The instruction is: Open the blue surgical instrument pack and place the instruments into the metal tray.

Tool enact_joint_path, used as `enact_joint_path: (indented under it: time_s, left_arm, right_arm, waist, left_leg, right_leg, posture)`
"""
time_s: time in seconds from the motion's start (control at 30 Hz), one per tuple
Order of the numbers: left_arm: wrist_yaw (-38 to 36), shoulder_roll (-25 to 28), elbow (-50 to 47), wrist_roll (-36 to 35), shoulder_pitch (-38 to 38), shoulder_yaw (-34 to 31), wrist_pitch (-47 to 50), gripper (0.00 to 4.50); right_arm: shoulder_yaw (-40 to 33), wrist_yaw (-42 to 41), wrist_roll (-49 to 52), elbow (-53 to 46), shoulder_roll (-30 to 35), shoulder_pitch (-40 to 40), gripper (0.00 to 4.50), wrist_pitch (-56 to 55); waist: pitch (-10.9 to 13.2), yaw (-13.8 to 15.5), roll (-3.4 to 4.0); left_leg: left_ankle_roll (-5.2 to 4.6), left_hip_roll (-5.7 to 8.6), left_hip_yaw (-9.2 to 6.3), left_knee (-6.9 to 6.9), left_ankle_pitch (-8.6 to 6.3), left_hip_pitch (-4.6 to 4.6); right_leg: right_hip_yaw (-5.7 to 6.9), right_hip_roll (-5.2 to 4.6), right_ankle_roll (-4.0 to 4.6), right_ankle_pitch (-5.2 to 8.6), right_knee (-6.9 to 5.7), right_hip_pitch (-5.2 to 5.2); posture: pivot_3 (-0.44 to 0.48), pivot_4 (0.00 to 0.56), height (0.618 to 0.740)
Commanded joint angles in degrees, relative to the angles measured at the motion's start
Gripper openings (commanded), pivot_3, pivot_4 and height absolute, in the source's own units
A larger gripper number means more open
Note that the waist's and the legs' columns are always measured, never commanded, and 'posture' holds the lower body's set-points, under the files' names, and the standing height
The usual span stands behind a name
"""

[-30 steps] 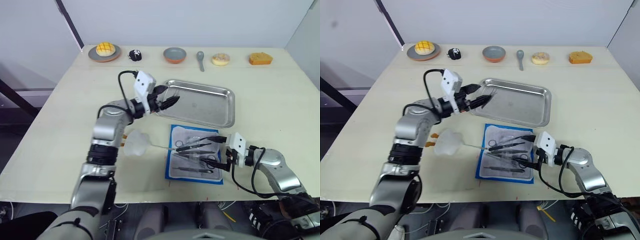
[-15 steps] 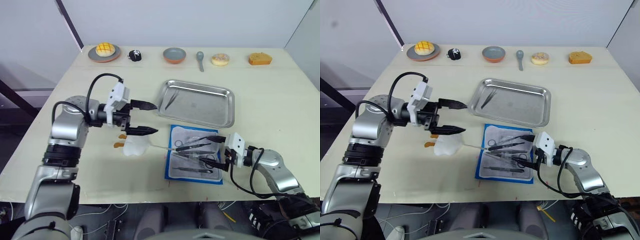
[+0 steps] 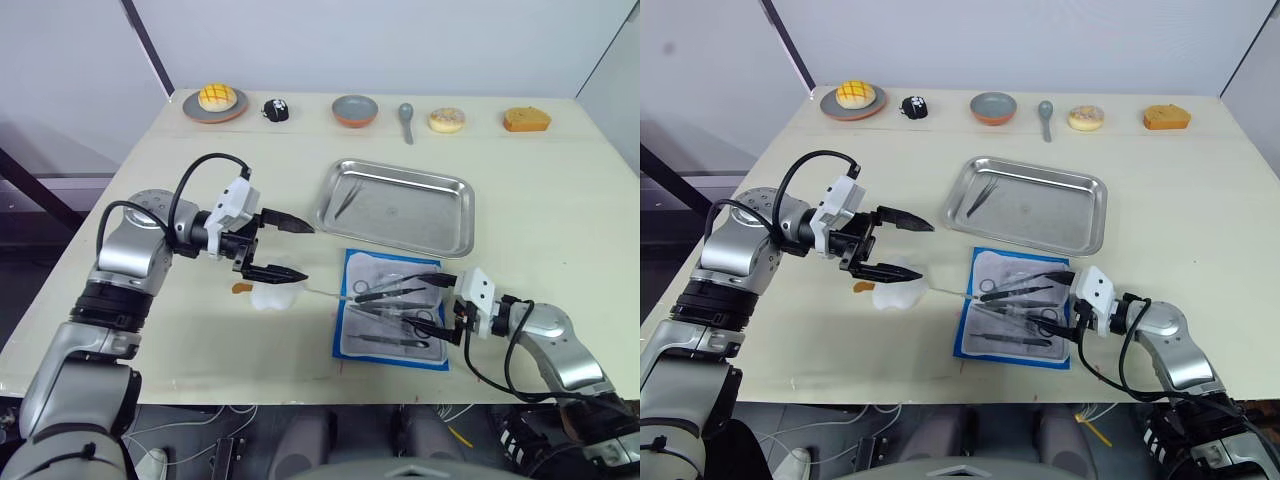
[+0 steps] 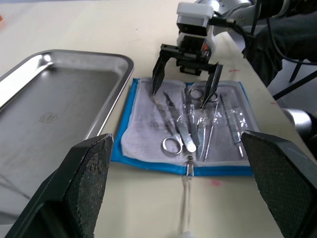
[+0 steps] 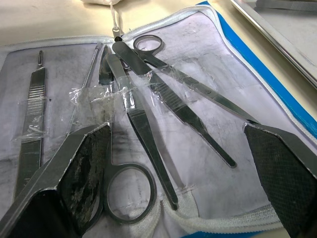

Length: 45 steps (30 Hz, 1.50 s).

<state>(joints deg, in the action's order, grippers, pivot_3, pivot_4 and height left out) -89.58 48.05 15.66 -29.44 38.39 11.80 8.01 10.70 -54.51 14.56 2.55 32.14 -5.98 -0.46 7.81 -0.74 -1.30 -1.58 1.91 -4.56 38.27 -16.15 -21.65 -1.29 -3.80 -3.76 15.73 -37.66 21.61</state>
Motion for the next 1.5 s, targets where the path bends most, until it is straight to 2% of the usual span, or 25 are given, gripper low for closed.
enact_joint_path:
  time_s: [0.03,0.37,0.77,0.9,0.93,0.97,1.0,1.33,1.5]
  left_arm:
    - [-2.9,-0.9,-1.3,0.0,0.8,-0.6,-1.2,4.37]
    - [-2.9,-3.3,-2.1,1.4,0.1,-0.2,-1.2,4.37]
    - [7.8,-15.4,0.8,12.4,0.7,3.3,-0.4,4.37]
    - [9.8,-18.2,2.7,15.6,0.7,4.5,-1.1,3.32]
    - [10.3,-18.8,3.4,16.4,1.0,4.8,-1.5,2.72]
    - [10.7,-19.4,4.0,17.1,1.1,5.1,-2.0,2.58]
    - [11.2,-20.2,4.6,17.9,1.2,5.5,-2.2,2.24]
    - [18.9,-27.2,8.6,24.6,0.8,7.8,-3.2,2.24]
    - [19.4,-28.2,9.3,26.5,0.1,8.9,-3.9,2.24]
  right_arm:
    - [1.3,1.3,-5.2,4.3,2.8,4.2,4.5,3.6]
    - [-0.9,0.7,-3.0,1.9,2.8,6.9,4.5,1.6]
    - [-0.4,2.1,-3.7,1.3,2.8,8.6,4.5,2.0]
    - [-0.2,2.5,-3.9,1.3,2.6,8.2,4.5,2.4]
    - [-0.1,2.5,-3.9,1.3,2.6,8.0,4.5,2.4]
    - [-0.1,2.6,-3.9,1.4,2.5,7.8,4.5,2.4]
    - [0.0,2.6,-4.0,1.5,2.5,7.6,4.5,2.4]
    - [0.6,3.0,-4.3,2.0,2.3,7.3,4.5,2.4]
    - [0.7,3.3,-4.3,2.2,2.2,6.8,4.5,2.4]
  waist:
    - [0.0,0.0,0.03]
    - [0.1,0.0,0.12]
    - [0.1,0.1,0.13]
    - [0.1,0.1,0.12]
    - [0.1,0.1,0.12]
    - [0.1,0.1,0.12]
    - [0.1,0.1,0.12]
    - [0.1,0.1,0.12]
    - [0.1,0.0,0.12]
  left_leg:
    - [0.0,0.0,0.0,0.0,0.0,0.0]
    - [0.0,0.0,0.0,0.02,0.0,-0.03]
    - [-0.01,0.04,-0.01,0.05,0.0,-0.07]
    - [-0.01,0.04,0.0,0.06,0.0,-0.07]
    - [-0.01,0.04,-0.01,0.05,0.0,-0.06]
    - [-0.01,0.04,-0.01,0.05,0.0,-0.07]
    - [-0.01,0.04,-0.01,0.05,0.0,-0.07]
    - [-0.01,0.04,-0.01,0.05,0.0,-0.06]
    - [-0.01,0.03,-0.01,0.05,0.0,-0.06]
  right_leg:
    - [0.0,0.0,0.0,0.0,0.0,0.0]
    - [0.0,0.02,0.0,0.0,-0.01,0.0]
    - [-0.01,0.01,-0.02,0.0,0.01,-0.03]
    - [-0.01,0.01,-0.02,0.0,0.01,-0.03]
    - [0.0,0.01,-0.02,0.0,0.01,-0.03]
    - [-0.01,0.01,-0.02,0.0,0.0,-0.03]
    - [0.0,0.02,-0.02,0.0,0.0,-0.02]
    - [-0.01,0.02,-0.02,0.0,0.0,-0.03]
    - [-0.01,0.03,-0.02,0.0,-0.02,-0.03]
  posture:
    - [0.0,0.15,0.74]
    - [0.0,0.15,0.74]
    - [0.0,0.15,0.74]
    - [0.0,0.15,0.74]
    - [0.0,0.15,0.74]
    - [0.0,0.15,0.74]
    - [0.0,0.15,0.74]
    - [0.0,0.15,0.74]
    - [0.0,0.15,0.74]
